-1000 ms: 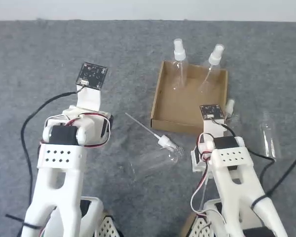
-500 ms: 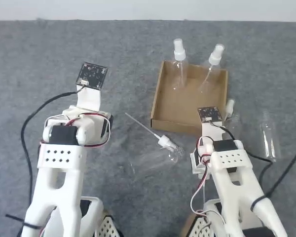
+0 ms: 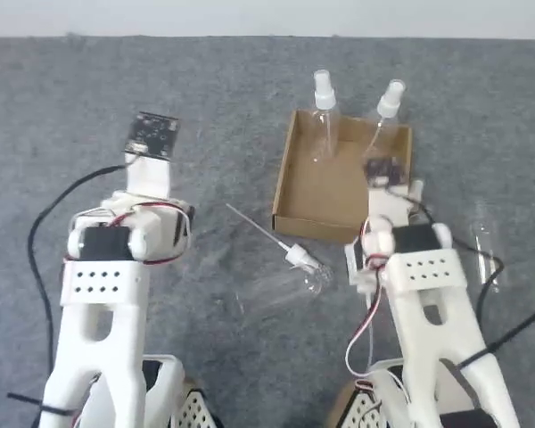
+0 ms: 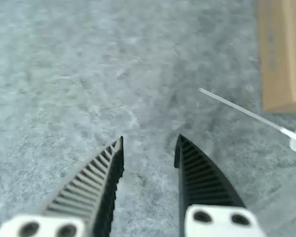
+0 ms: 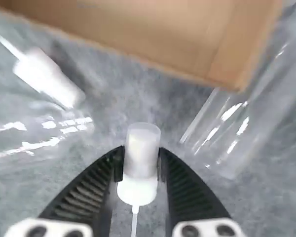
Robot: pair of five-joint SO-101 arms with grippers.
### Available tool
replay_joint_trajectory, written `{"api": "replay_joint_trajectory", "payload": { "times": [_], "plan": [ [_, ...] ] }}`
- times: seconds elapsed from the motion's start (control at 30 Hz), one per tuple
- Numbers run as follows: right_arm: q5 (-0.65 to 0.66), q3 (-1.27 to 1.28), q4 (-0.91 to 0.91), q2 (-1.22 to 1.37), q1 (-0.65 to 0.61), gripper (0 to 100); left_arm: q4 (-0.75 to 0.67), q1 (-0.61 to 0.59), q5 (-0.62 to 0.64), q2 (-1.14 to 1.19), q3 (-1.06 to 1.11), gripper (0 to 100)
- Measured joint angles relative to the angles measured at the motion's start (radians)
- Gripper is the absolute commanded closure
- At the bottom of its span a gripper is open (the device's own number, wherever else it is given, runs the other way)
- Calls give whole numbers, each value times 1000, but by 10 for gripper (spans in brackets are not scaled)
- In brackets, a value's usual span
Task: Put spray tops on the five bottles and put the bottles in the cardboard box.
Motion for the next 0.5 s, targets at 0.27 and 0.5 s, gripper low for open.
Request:
{"api": "replay_joint_trajectory", "payload": {
  "times": [0.27,0.5],
  "plan": [
    [-95,-293,109,2,-282,963,15,-124,-15,0,-80,840],
    [-186,-520,91,178,-485,963,21,-216,-46,0,-107,840]
  ]
}}
